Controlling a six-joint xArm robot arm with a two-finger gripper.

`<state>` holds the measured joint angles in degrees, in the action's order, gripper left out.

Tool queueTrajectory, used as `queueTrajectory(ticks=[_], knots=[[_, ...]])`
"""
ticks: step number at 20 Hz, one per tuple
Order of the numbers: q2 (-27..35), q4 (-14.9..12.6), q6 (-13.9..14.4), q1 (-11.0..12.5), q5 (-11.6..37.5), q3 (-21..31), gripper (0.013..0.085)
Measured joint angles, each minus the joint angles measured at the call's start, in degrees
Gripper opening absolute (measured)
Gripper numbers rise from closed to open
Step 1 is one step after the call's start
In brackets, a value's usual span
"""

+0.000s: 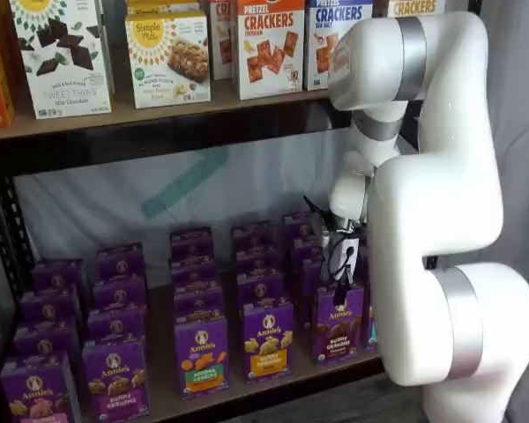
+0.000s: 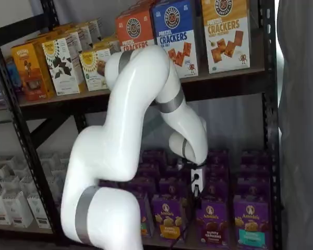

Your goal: Pick up the purple box with a brown patch in the center, on the bottom shelf, the fifth box from the left

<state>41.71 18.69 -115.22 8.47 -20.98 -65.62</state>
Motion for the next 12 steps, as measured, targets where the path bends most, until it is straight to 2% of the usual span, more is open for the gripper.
queueTrajectory(ticks=[3,9,12], knots=[[1.3,0.0,0.0,0.2,-2.9,-2.1,0.085],[3.9,1.5,-1.4,0.2,-2.4,-4.8,0.085],[5.3,0.6,-0.8,0.5,-1.9,-6.2,0.085]])
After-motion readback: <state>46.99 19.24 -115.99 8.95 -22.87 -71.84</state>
